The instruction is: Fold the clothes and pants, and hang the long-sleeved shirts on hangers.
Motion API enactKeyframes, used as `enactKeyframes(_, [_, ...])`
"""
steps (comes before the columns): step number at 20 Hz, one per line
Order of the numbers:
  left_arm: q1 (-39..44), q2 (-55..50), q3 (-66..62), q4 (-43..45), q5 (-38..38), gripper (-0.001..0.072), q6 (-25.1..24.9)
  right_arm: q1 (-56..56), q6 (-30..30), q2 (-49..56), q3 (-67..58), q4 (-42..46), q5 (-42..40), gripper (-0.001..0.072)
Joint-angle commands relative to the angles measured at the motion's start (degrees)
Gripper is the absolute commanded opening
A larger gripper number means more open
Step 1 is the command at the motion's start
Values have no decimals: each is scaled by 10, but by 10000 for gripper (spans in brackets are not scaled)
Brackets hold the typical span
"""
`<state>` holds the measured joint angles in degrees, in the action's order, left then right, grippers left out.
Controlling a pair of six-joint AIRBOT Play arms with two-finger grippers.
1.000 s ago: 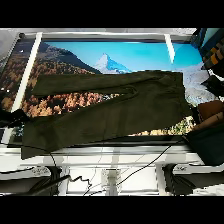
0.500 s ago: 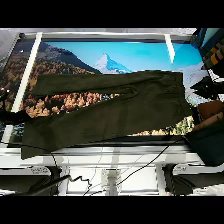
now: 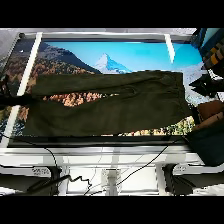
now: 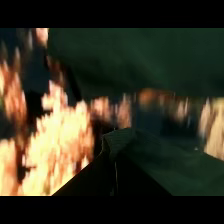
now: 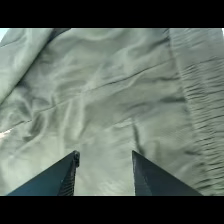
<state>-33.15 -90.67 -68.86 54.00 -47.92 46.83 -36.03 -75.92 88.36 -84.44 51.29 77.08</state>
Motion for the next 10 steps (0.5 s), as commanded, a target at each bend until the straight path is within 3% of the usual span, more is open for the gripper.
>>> enactKeyframes(1, [41,-2,-13,-18,166,14,44,1,1,0,0,42,-19,375])
enactKeyframes(8, [47,-3,-13,-18,207,25,49,1,1,0,0,89,-42,376])
enactKeyframes(9, [47,-2,-13,-18,205,153,49,1,0,0,0,85,-43,376])
enactKeyframes(10, [49,4,-14,-18,195,454,49,1,0,0,0,80,-43,376])
